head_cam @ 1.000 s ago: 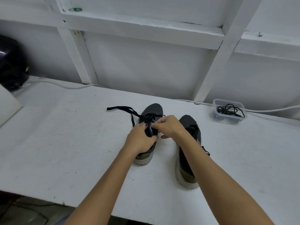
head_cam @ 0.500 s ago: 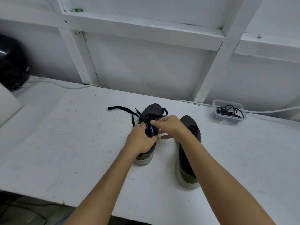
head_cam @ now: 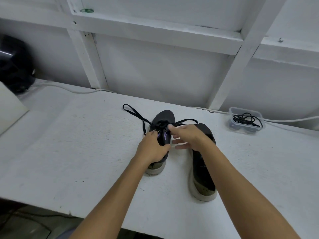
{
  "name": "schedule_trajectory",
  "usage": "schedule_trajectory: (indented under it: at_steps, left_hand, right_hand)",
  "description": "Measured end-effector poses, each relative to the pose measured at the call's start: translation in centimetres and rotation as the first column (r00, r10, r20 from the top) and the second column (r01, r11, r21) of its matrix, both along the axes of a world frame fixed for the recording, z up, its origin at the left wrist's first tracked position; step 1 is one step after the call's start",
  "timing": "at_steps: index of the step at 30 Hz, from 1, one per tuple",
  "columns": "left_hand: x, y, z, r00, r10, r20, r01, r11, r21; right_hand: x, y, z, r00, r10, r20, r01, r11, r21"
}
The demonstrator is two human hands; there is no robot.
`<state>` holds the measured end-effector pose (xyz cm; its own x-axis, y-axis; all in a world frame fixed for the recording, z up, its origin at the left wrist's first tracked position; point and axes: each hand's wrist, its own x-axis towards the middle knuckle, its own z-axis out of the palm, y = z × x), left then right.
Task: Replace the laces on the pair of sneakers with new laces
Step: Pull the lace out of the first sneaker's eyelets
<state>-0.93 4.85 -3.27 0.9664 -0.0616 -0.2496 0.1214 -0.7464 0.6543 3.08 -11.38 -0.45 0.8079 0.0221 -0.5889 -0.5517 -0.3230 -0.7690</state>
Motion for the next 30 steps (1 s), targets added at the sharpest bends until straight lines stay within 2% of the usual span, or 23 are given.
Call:
schedule_trajectory:
  at_steps: [2,5,7,9,10,12,14,15,17,20,25,30]
  left_hand:
    - [0.1,0.1,0.0,1.0,-0.006,-0.003,0.006,1.0,-0.008]
    - [0.2,0.1,-0.1,1.0,-0.008,-0.007,0.008,1.0,-0.009]
    - [0.2,0.2,-0.1,1.0,-0.007,-0.019,0.007,1.0,-0.01]
    - [0.2,0.2,-0.1,1.0,-0.003,-0.031,0.003,1.0,-0.01]
    - [0.1,0.2,0.0,0.999,-0.002,-0.033,0.002,1.0,-0.01]
    - [0.1,0.1,0.0,1.0,-0.002,-0.027,0.002,1.0,-0.008]
    - [0.0,0.0,0.3,1.0,-0.003,-0.019,0.003,1.0,-0.002]
    - [0.0,0.0,0.4,1.0,-0.003,-0.016,0.003,1.0,-0.004]
    - [0.0,-0.1,0.5,1.0,-0.006,-0.009,0.006,1.0,-0.012]
    - [-0.1,0.0,0.5,1.0,-0.012,-0.003,0.012,1.0,-0.008]
    - [-0.1,0.1,0.7,1.0,-0.015,-0.023,0.015,1.0,-0.011]
    - [0.4,1.1,2.1,0.999,-0.004,-0.039,-0.002,0.99,-0.142]
  right_hand:
    - [-0.5,0.7,-0.6,0.997,0.025,0.067,-0.027,0.999,0.026]
    - [-0.2,1.3,-0.7,0.986,-0.022,0.162,0.025,1.0,-0.017]
    - [0.5,1.2,-0.4,0.951,-0.201,0.235,0.201,0.979,0.027]
    - [1.1,0.5,0.1,0.866,-0.418,0.276,0.404,0.908,0.107]
    - [1.2,0.1,0.3,0.84,-0.467,0.274,0.453,0.884,0.118]
    - [1.0,-0.3,0.4,0.896,-0.4,0.191,0.386,0.916,0.11]
    - [0.4,-0.1,0.2,0.984,-0.175,0.04,0.17,0.981,0.089]
    - [0.1,0.1,0.0,0.998,-0.066,0.0,0.065,0.994,0.087]
    - [-0.2,0.5,-0.4,0.999,0.043,0.033,-0.045,0.996,0.076]
    - [-0.1,0.9,-0.9,0.993,0.038,0.114,-0.043,0.998,0.038]
    - [-0.2,0.7,-1.0,0.993,-0.008,0.115,0.002,0.998,0.056]
    - [-0.6,0.8,-0.8,0.996,-0.018,0.083,0.011,0.996,0.092]
